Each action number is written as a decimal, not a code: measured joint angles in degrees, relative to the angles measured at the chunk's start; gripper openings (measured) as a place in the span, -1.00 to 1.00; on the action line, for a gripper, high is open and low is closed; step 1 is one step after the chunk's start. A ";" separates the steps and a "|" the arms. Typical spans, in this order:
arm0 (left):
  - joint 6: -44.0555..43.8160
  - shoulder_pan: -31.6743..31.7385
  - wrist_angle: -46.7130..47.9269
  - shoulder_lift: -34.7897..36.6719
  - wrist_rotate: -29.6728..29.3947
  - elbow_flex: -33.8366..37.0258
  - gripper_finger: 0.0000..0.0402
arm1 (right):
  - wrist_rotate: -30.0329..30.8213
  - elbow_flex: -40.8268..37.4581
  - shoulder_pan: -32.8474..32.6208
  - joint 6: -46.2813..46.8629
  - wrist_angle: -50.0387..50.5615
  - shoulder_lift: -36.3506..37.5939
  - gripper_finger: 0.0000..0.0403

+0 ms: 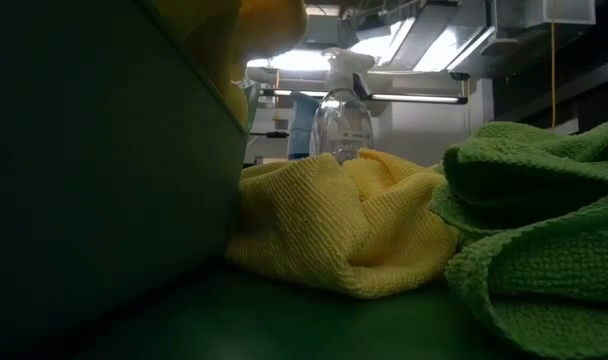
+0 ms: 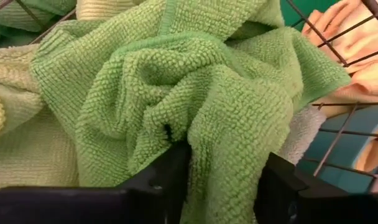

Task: Sort microfiber towel by color & place in baskets
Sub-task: Put the green towel into the wire basket

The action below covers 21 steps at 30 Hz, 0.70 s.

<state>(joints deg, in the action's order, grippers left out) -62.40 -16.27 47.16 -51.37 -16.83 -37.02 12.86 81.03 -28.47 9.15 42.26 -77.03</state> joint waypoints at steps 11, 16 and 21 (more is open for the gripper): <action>9.96 0.81 0.37 0.00 -0.58 -7.91 -0.25 | -0.05 0.00 0.00 -0.02 0.00 0.00 0.02; 13.28 2.05 0.38 0.02 0.02 -11.68 -0.25 | -0.08 0.00 0.00 -0.02 0.00 -0.02 0.02; 13.51 3.34 0.42 0.02 0.45 -13.86 -0.25 | -0.25 0.00 0.00 -0.02 0.00 -0.02 0.02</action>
<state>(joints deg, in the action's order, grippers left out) -48.88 -12.93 47.58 -51.35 -16.38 -50.88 12.60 81.03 -28.47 9.13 42.26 -77.06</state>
